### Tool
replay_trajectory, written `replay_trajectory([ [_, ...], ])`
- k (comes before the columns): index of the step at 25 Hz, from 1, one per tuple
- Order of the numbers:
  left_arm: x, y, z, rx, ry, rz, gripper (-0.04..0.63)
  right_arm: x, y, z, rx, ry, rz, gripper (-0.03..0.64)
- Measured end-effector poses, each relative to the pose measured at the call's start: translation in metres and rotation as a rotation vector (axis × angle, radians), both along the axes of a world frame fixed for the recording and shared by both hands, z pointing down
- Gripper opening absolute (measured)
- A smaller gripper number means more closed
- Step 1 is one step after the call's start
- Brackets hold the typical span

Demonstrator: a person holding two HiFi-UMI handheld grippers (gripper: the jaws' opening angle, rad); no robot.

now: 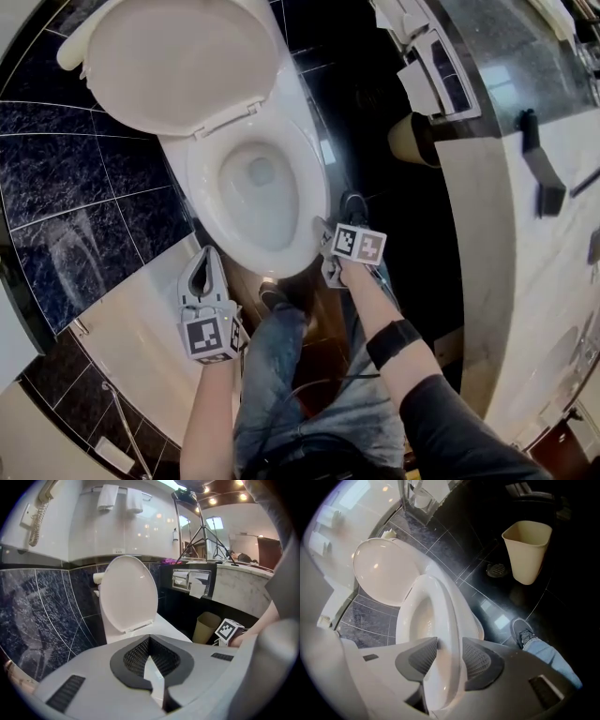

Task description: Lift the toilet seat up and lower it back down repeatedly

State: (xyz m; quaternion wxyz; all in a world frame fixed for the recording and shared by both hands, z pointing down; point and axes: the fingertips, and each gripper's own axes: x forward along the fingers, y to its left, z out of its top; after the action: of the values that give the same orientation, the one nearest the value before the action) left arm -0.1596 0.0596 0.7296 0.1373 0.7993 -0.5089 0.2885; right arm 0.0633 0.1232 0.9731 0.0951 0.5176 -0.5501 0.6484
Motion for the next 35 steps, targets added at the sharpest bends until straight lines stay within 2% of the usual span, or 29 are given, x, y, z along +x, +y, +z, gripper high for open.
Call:
replay_trajectory([
  [5, -0.002, 0.004, 0.007, -0.007, 0.005, -0.005, 0.0, 0.001, 0.001, 0.001, 0.031, -0.053, 0.004, 0.184],
  [8, -0.002, 0.005, 0.011, -0.018, 0.004, -0.007, 0.0, 0.0, -0.003, -0.002, 0.026, -0.066, 0.024, 0.149],
  [12, 0.001, 0.006, 0.012, -0.03, 0.017, -0.023, 0.0, 0.001, -0.003, -0.001, 0.014, -0.085, 0.061, 0.144],
  [15, 0.007, 0.006, 0.009, -0.055, 0.033, -0.045, 0.0, 0.001, -0.002, 0.0, 0.012, -0.092, 0.05, 0.143],
  [22, 0.001, 0.016, 0.019, -0.048, 0.014, -0.014, 0.0, 0.001, -0.005, -0.012, -0.004, -0.134, 0.067, 0.135],
  [26, 0.006, 0.02, 0.014, -0.067, 0.019, -0.015, 0.0, 0.002, -0.004, -0.027, -0.012, -0.136, 0.033, 0.132],
  [31, 0.01, 0.038, -0.002, -0.118, 0.031, -0.034, 0.0, 0.003, -0.004, -0.053, -0.036, -0.14, 0.008, 0.129],
  [35, -0.003, 0.085, 0.002, -0.194, 0.005, -0.02, 0.0, 0.003, -0.012, -0.081, -0.055, -0.158, 0.026, 0.126],
])
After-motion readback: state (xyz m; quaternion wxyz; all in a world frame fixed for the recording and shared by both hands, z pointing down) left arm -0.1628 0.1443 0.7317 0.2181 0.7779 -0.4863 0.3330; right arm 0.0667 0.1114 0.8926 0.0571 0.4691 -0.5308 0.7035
